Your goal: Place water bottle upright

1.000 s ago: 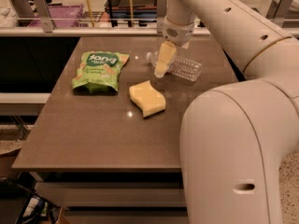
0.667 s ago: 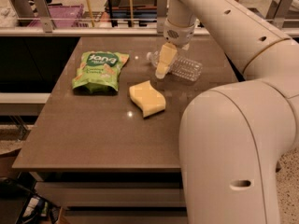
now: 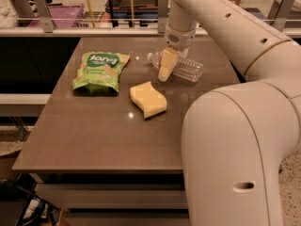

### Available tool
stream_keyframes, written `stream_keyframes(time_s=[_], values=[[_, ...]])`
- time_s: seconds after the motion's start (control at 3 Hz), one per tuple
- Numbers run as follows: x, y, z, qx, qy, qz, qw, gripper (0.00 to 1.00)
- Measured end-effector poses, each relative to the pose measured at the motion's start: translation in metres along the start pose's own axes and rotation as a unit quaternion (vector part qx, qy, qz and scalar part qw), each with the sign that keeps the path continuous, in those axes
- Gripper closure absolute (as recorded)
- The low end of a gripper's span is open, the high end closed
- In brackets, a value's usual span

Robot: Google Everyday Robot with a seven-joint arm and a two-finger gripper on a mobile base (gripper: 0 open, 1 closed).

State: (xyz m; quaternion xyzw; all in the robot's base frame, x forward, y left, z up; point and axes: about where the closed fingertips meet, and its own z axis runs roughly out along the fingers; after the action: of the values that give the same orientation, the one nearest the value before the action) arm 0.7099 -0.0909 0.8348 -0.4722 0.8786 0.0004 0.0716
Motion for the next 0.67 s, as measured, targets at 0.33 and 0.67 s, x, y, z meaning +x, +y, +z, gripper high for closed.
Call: stream_keyframes(time_s=[0.33,0.67], values=[[-0.0032,-0.0016,0.0034,0.002,-0.004,0.000,1.0000,0.41],[-0.0061,-0.0029,0.0069,0.004,-0.007,-0.001,1.0000,0.64]])
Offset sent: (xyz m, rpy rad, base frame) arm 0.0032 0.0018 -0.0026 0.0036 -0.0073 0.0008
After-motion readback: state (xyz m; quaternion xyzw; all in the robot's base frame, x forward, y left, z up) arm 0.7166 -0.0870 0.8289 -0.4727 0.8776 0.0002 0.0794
